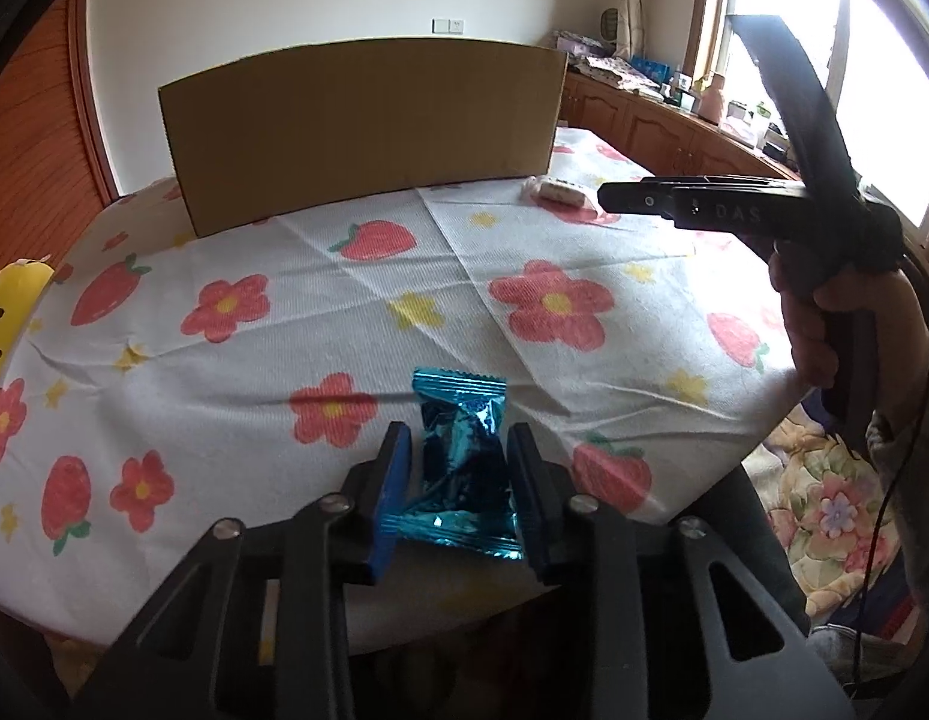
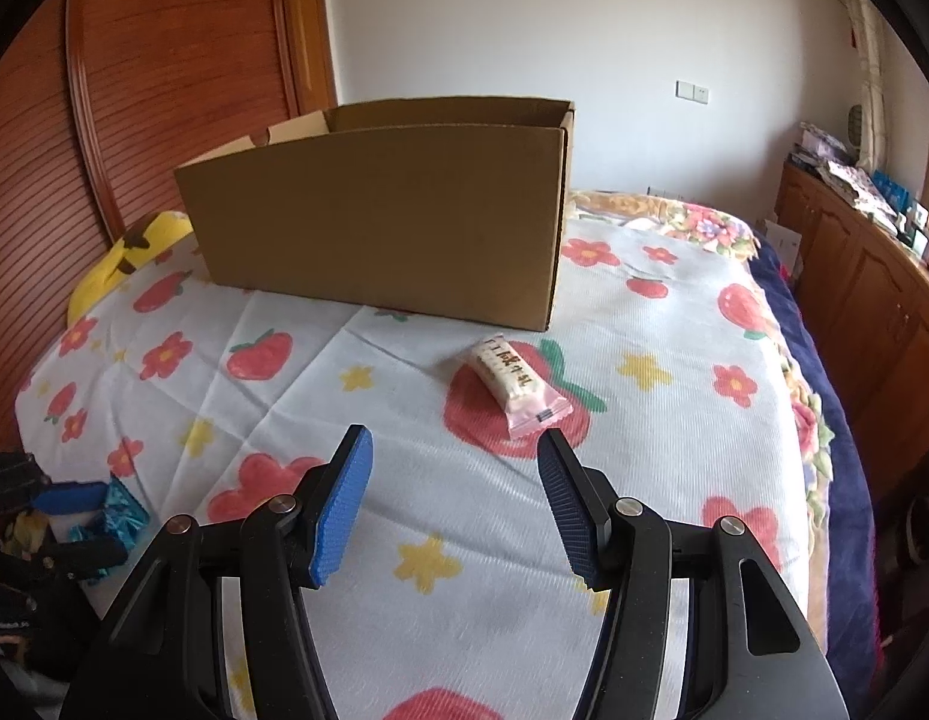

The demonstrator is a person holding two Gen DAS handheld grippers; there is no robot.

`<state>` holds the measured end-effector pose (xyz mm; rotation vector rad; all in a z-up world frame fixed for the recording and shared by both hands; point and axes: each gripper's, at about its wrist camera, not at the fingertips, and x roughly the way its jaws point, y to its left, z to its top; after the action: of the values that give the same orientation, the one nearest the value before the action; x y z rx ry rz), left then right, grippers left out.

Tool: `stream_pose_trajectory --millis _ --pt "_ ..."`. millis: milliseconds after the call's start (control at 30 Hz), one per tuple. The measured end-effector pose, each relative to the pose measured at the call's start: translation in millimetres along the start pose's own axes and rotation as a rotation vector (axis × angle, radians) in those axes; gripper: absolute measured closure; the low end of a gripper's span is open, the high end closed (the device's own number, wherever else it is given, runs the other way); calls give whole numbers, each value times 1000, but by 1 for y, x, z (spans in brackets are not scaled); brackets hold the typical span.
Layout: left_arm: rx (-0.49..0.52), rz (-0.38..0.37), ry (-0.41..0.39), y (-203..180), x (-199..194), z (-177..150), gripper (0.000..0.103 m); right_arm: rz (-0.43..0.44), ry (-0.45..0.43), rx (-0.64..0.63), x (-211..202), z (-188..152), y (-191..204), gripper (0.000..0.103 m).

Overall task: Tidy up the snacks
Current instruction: 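Close the left tool on the blue foil candy, then grasp the small white bar with the right tool while the left tool holds the blue candy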

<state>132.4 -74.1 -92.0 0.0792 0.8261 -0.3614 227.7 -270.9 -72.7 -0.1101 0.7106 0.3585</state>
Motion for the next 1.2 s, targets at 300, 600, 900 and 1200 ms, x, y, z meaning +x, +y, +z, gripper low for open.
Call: stream_pose_trajectory --millis 300,600,900,1200 --pt "-13 -3 -8 3 1 2 74 1 102 -11 33 19 -15 48" --pt "-20 -4 -21 4 2 1 71 -3 138 -18 56 30 -24 58" --pt "-45 -19 -36 7 1 0 70 9 172 -24 64 29 -23 77" --pt "-66 -28 -47 9 -2 -3 78 27 153 -8 51 22 -17 79"
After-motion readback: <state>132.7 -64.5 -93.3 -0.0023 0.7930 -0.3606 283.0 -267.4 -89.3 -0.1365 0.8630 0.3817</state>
